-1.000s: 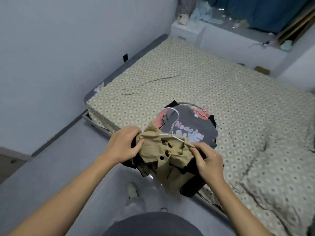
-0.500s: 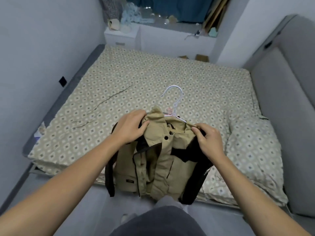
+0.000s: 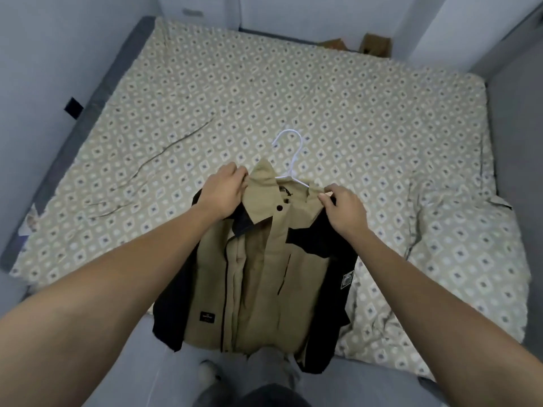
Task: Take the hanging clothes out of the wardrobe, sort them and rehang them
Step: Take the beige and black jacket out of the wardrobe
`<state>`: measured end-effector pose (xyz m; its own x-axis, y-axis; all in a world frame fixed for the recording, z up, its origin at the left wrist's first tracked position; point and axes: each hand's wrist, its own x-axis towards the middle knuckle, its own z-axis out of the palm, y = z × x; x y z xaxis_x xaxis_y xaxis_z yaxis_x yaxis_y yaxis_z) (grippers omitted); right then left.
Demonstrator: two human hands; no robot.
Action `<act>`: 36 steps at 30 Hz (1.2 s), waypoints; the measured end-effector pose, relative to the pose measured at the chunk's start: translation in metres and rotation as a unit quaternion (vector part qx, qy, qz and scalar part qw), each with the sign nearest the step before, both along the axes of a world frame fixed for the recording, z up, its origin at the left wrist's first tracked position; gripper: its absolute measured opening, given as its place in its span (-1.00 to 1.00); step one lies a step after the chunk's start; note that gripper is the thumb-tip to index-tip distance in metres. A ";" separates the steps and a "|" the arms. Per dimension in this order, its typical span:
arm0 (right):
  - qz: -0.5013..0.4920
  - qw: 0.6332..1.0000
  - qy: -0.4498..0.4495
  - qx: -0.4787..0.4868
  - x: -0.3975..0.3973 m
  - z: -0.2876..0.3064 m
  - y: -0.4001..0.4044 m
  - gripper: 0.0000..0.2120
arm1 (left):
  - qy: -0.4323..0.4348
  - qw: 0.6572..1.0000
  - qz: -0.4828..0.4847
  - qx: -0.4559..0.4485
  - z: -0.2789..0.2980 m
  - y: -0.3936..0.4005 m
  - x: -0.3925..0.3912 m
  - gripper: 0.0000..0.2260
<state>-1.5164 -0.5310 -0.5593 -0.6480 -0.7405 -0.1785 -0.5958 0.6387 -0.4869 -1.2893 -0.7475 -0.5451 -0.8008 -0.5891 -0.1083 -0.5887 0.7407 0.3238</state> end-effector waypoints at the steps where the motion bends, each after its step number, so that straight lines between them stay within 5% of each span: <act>1: 0.002 1.000 -0.002 0.024 -0.011 -0.010 -0.012 -0.65 | -0.011 1.000 0.020 0.007 -0.006 -0.006 -0.011 -0.75; 5: 0.047 0.995 0.020 0.082 -0.024 -0.029 -0.049 -0.59 | -0.013 0.998 0.056 0.021 -0.015 -0.018 -0.024 -0.68; 10: 0.121 0.992 0.016 0.037 0.010 -0.014 -0.085 -0.56 | -0.033 0.995 0.093 0.015 -0.004 -0.015 0.023 -0.63; 20: 0.327 0.942 0.039 -0.063 0.177 0.061 -0.133 -0.44 | -0.053 0.964 0.253 -0.061 0.071 0.028 0.219 -0.42; 26: 0.468 0.874 0.050 -0.117 0.346 0.105 -0.109 -0.42 | -0.041 0.907 0.410 -0.090 0.106 0.137 0.391 -0.41; 36: 0.711 0.675 -0.006 -0.196 0.648 0.164 0.010 -0.39 | -0.101 0.740 0.647 -0.151 0.164 0.392 0.617 -0.38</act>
